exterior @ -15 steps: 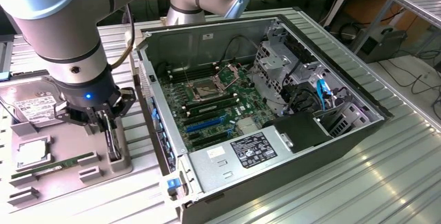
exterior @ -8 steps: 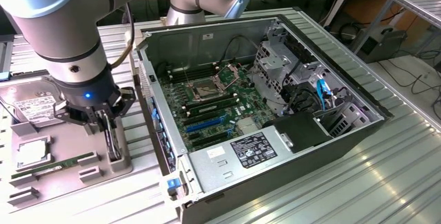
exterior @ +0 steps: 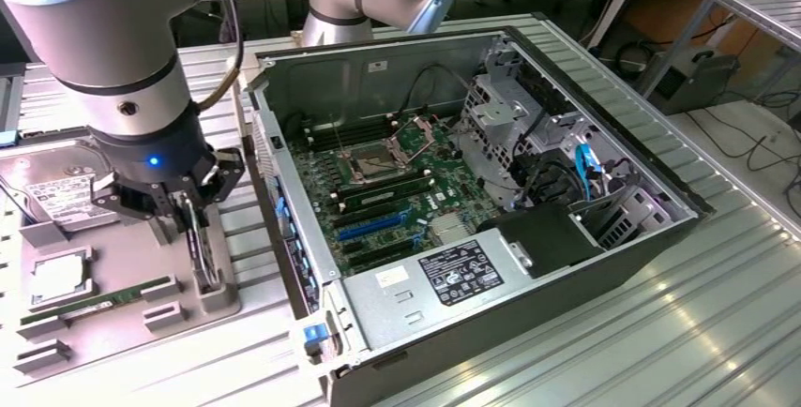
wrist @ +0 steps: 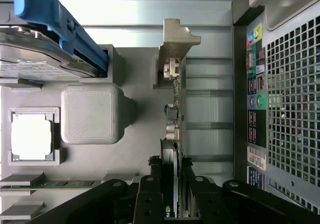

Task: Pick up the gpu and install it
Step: 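Pick up the gpu and move the gpu toward the slot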

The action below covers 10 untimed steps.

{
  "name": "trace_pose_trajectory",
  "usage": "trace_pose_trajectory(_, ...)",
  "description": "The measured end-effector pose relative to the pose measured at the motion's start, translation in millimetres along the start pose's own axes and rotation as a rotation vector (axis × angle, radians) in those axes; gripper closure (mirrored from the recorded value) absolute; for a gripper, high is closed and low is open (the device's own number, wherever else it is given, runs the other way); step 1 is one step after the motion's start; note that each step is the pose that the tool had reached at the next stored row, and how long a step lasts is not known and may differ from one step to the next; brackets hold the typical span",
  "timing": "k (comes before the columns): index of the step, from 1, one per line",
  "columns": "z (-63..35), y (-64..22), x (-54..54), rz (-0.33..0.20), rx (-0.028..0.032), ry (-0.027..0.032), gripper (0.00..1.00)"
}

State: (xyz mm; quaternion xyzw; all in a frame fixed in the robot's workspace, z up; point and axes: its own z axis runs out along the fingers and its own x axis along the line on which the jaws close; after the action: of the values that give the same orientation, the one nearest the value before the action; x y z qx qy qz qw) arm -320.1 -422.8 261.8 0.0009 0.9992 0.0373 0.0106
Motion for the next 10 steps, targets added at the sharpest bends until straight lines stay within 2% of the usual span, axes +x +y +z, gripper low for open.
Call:
trace_pose_trajectory(7, -20.8, 1.6, -0.4, 0.0, -0.0001, -0.0001, 0.74)
trace_pose_trajectory(10, -34.5, 2.6, -0.7, 0.0, 0.0, 0.0004, 0.74)
